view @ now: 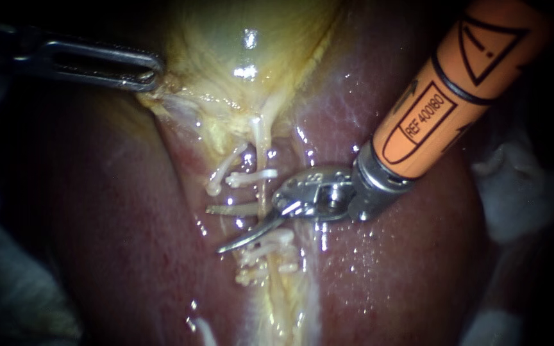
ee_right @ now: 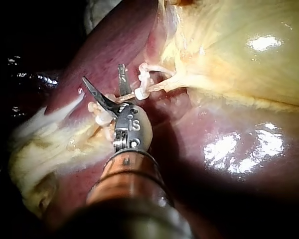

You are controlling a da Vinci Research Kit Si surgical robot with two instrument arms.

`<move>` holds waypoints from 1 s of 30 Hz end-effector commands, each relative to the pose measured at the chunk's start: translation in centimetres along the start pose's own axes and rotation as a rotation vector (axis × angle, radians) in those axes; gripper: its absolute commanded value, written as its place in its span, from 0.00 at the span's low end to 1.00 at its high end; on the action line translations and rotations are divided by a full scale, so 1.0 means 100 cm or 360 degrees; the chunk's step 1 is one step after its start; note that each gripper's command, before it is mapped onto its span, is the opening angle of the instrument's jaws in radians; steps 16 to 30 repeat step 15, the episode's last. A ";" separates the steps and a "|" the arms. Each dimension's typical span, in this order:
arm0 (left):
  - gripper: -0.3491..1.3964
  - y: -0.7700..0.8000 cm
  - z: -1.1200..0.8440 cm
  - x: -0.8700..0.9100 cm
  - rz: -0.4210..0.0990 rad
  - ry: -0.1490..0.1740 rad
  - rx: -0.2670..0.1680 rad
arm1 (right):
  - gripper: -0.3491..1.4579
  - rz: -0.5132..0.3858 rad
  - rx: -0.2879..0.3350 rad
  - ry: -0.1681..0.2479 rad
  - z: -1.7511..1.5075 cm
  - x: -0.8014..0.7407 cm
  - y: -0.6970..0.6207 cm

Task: Go to the cutting position right tube

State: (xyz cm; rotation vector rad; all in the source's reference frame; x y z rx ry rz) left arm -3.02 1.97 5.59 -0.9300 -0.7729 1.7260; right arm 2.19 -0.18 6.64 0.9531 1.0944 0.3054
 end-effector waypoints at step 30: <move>0.00 0.0000 0.0000 0.0000 0.0000 0.0000 0.0000 | 0.90 0.0002 0.0012 0.0011 -0.0003 0.0006 -0.0002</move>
